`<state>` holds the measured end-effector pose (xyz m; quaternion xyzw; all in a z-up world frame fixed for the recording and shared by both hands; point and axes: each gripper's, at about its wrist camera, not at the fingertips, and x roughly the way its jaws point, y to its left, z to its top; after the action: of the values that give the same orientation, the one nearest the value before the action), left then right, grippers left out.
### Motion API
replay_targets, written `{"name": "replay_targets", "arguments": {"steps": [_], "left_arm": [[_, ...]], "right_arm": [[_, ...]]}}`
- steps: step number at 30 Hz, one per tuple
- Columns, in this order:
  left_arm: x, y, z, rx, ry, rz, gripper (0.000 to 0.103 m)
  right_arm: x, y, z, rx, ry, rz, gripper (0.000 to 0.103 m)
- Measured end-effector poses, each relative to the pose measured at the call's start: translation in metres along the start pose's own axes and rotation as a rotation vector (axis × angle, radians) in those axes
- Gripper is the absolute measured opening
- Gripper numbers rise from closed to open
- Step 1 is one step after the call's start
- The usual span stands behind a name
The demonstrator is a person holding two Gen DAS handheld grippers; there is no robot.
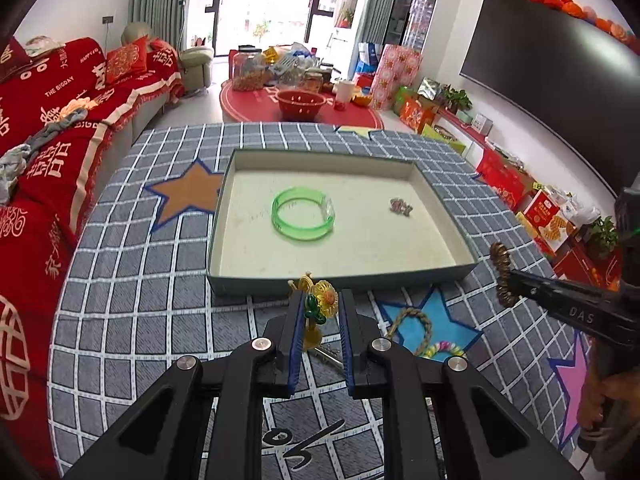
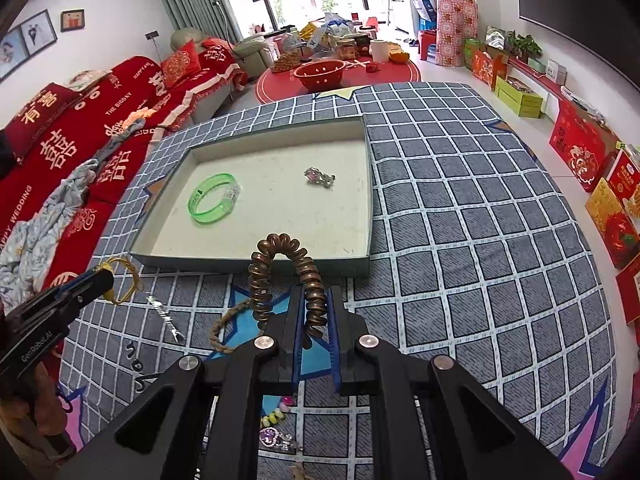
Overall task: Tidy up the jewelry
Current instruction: 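Place the pendant and coiled bracelet in the tray and open both tools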
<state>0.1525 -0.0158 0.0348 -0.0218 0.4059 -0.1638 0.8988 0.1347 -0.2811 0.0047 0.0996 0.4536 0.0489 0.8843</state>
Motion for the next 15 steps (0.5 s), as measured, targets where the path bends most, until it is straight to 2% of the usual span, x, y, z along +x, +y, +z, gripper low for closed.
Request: {"name": "replay_targets", "arguments": {"steps": [6,15], "left_arm": [[-0.015,-0.003,0.014,0.018,-0.050,-0.018,0.030],[0.014,0.005,0.035,0.007,-0.027,0.015,0.030]], "right_arm": [[-0.001,0.003,0.004,-0.005,-0.006,0.016,0.012],[0.011,0.009,0.028,-0.023,0.003,0.024,0.012]]}}
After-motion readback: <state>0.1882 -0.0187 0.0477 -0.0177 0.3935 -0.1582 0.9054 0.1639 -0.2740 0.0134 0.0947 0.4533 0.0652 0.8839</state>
